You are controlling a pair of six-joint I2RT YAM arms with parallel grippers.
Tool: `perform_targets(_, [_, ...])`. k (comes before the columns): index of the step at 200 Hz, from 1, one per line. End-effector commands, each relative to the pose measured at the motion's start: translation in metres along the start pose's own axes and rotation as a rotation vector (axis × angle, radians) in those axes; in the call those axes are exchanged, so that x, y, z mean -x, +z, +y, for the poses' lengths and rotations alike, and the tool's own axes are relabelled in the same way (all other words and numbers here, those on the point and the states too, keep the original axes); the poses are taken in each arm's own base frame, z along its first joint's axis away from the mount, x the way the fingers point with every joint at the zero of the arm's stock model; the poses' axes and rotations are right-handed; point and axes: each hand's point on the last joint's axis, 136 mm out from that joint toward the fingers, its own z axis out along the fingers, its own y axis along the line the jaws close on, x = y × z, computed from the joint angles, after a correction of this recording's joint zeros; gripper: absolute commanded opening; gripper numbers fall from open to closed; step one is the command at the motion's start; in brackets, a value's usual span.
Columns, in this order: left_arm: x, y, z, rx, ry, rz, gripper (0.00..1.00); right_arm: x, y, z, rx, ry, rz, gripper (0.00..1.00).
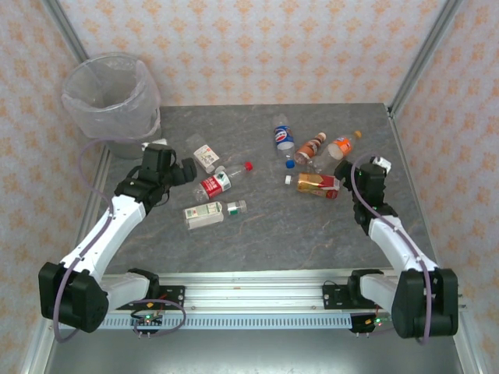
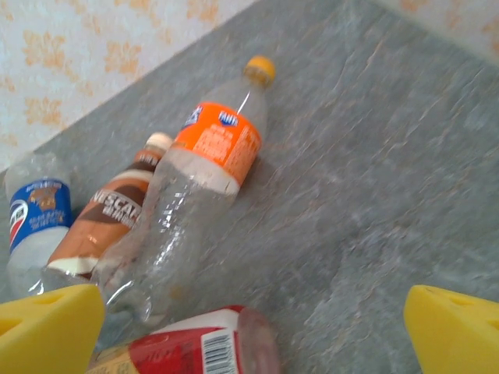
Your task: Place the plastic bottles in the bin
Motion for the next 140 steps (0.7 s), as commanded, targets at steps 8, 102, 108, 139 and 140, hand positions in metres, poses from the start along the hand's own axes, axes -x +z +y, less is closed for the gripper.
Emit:
perform_targets(8, [-0.06, -0.011, -0.021, -0.049, 0.22, 0.271, 1.0, -0.02, 0.004, 0.012, 0.059, 0.057, 0.134, 0.99])
perform_targets(102, [-0.129, 0.023, -0.019, 0.158, 0.646, 0.592, 1.0, -0.018, 0.003, 0.031, 0.125, 0.033, 0.184, 0.99])
perform_targets(108, [-0.132, 0.025, -0.02, 0.15, 0.663, 0.611, 1.0, -0.017, 0.003, 0.03, 0.123, 0.033, 0.181, 0.99])
perform_targets(139, [-0.145, 0.028, -0.031, 0.094, 0.722, 0.669, 1.0, -0.015, 0.004, 0.029, 0.118, 0.036, 0.17, 0.99])
perform_targets(140, [-0.146, 0.028, -0.031, 0.092, 0.723, 0.671, 1.0, -0.016, 0.004, 0.029, 0.118, 0.037, 0.17, 0.99])
